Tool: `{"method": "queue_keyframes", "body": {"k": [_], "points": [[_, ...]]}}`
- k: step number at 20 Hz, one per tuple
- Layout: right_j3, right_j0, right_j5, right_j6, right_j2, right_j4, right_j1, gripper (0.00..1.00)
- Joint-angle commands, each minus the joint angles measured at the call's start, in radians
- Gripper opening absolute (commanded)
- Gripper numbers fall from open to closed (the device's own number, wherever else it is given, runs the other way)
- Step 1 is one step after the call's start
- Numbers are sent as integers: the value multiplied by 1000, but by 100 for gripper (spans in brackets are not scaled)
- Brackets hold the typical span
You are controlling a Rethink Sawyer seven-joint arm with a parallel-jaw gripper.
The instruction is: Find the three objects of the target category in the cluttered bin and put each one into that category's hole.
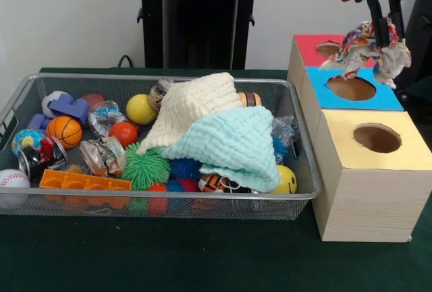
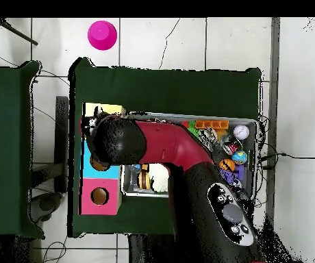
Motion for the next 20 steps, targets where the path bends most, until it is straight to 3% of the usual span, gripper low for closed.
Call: {"method": "queue_keyframes", "body": {"k": [1, 5, 10, 20], "points": [[5, 25, -166, 255, -99, 8, 101, 0], [14, 38, -231, 241, -113, 12, 126, 0], [53, 23, -388, 241, -90, 5, 161, 0], [80, 29, -438, 266, -67, 61, 163, 0]]}}
